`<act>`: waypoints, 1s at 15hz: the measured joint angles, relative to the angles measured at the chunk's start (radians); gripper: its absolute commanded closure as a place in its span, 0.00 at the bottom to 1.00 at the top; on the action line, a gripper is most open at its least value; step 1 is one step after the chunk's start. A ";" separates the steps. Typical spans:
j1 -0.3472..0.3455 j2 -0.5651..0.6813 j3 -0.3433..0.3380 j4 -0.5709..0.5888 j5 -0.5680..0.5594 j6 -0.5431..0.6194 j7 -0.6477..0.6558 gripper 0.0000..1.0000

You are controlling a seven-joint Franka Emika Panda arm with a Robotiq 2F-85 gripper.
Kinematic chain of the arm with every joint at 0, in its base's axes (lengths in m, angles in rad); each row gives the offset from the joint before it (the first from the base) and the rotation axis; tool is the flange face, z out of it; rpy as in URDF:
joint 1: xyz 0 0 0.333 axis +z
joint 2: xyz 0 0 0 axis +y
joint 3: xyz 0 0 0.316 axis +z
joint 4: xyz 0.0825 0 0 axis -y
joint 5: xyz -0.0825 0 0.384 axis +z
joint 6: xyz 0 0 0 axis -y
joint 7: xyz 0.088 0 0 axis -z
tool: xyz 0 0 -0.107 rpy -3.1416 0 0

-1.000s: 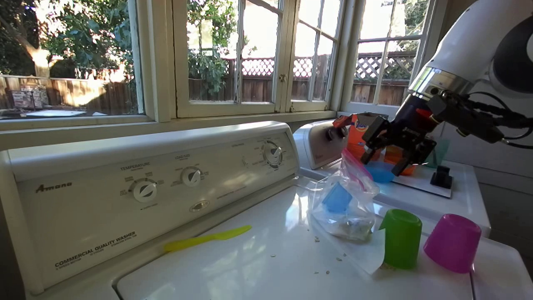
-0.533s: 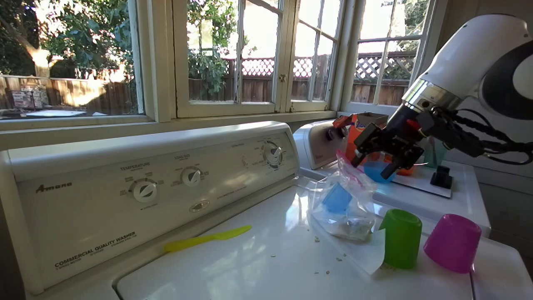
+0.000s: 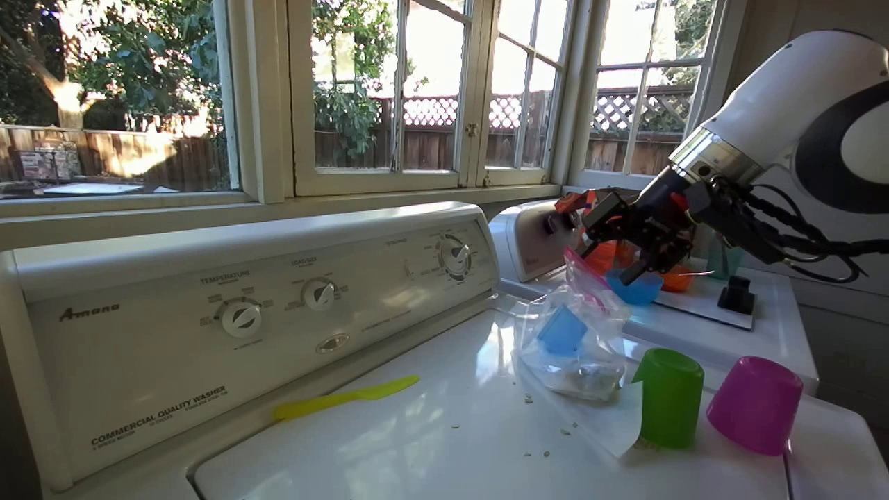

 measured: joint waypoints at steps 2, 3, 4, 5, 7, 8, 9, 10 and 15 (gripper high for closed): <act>0.000 0.012 -0.008 0.005 0.000 0.018 0.000 0.26; 0.000 0.019 -0.011 0.008 0.000 0.021 0.000 0.30; 0.000 0.025 -0.014 0.011 0.000 0.022 0.000 0.37; 0.000 0.032 -0.015 0.013 0.000 0.022 0.000 0.47; -0.002 0.044 -0.010 0.015 0.002 0.022 0.000 0.63; -0.007 0.048 -0.001 0.015 0.005 0.022 -0.002 0.70; -0.015 0.054 0.013 0.017 0.007 0.022 -0.005 0.79; -0.018 0.059 0.024 0.020 0.028 0.022 -0.022 0.86; -0.074 0.078 0.129 0.042 0.133 -0.007 -0.118 0.93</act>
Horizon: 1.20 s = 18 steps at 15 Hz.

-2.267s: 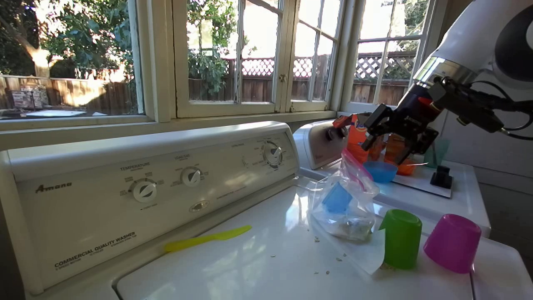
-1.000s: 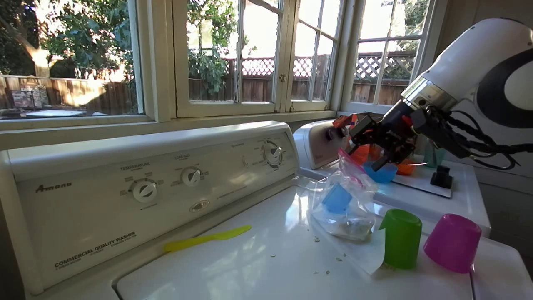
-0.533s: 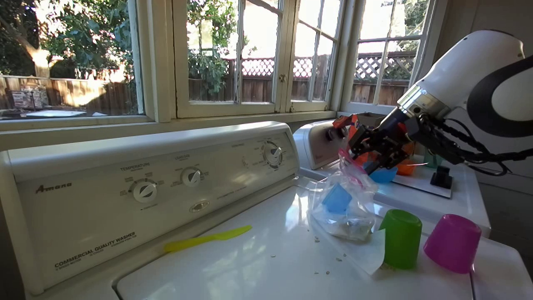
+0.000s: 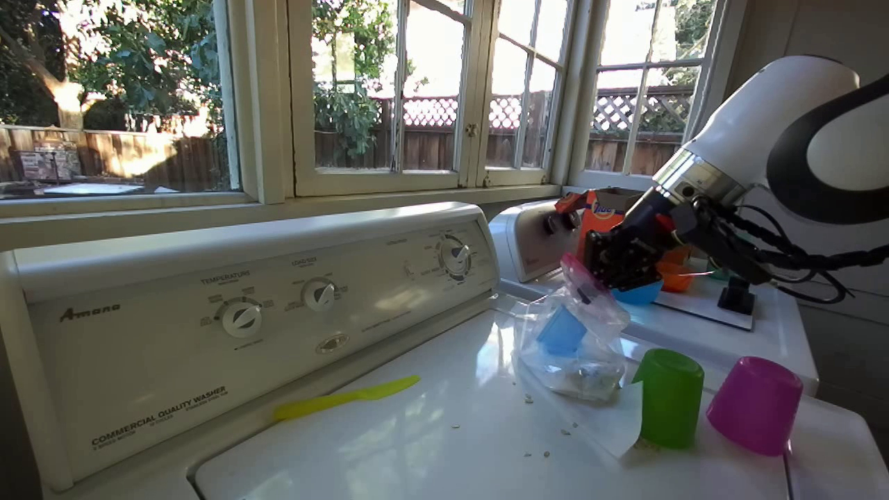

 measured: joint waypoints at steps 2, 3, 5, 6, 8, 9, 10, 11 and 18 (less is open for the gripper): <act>-0.043 0.009 0.055 0.012 0.026 -0.019 -0.027 0.71; -0.063 0.014 0.080 0.019 0.039 -0.031 -0.038 0.63; -0.099 0.025 0.124 0.034 0.059 -0.051 -0.060 0.49; -0.114 0.032 0.141 0.043 0.064 -0.061 -0.070 0.40; -0.124 0.043 0.154 0.057 0.087 -0.080 -0.090 0.25; -0.118 0.048 0.150 0.065 0.117 -0.089 -0.117 0.20; -0.111 0.054 0.144 0.073 0.140 -0.097 -0.140 0.18; -0.103 0.058 0.135 0.079 0.154 -0.105 -0.154 0.17; -0.033 0.072 0.058 0.111 0.172 -0.159 -0.186 0.28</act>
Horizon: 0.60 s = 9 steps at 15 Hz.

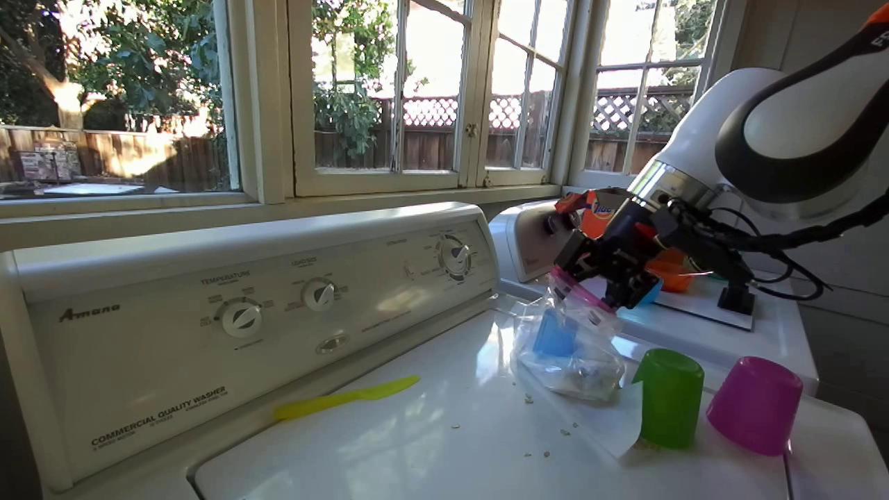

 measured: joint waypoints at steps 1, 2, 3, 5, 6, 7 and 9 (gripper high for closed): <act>0.013 0.001 -0.013 0.003 0.000 -0.009 0.000 0.26; 0.026 0.003 -0.025 0.004 -0.002 -0.017 -0.001 0.28; 0.039 0.005 -0.037 0.006 -0.004 -0.024 -0.001 0.26; 0.063 0.014 -0.056 0.010 -0.006 -0.028 -0.001 0.26; 0.072 0.017 -0.062 0.013 -0.006 -0.028 -0.001 0.24; 0.078 0.019 -0.065 0.016 -0.006 -0.028 -0.001 0.22; 0.083 0.022 -0.065 0.019 -0.003 -0.027 -0.001 0.10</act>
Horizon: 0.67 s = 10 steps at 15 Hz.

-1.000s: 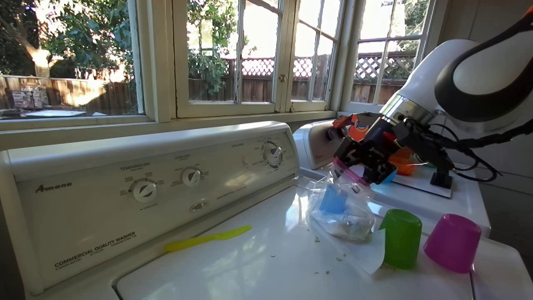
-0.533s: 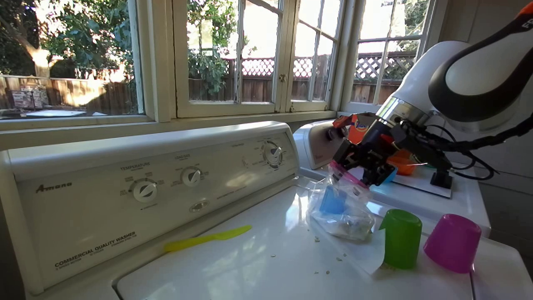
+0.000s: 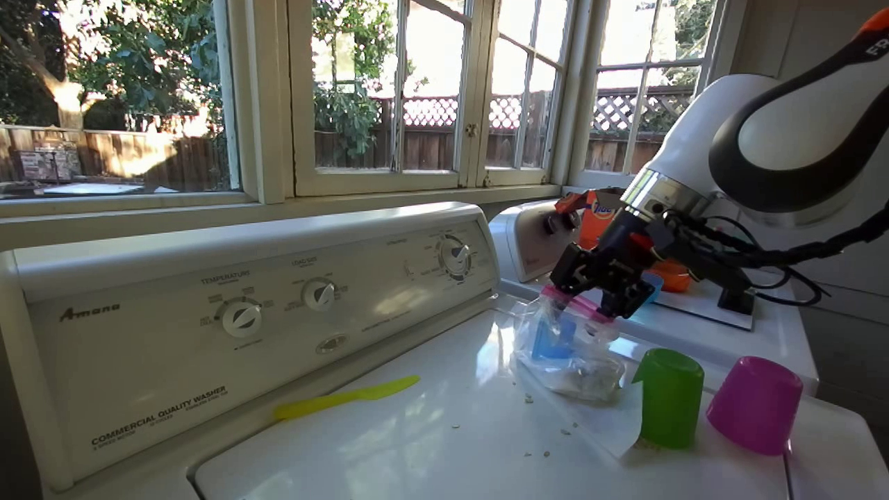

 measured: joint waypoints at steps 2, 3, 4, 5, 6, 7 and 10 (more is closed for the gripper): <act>0.004 0.003 0.000 0.004 0.002 0.000 0.000 0.01; 0.005 0.005 0.000 0.006 0.002 0.000 0.000 0.00; 0.007 0.007 0.000 0.009 0.002 0.000 0.000 0.00; 0.009 0.011 0.001 0.011 0.003 0.006 0.000 0.00; 0.012 0.014 0.003 0.013 0.005 0.011 0.000 0.00; 0.015 0.018 0.003 0.015 0.006 0.013 0.000 0.00; 0.027 0.026 0.003 0.018 0.006 0.014 0.000 0.26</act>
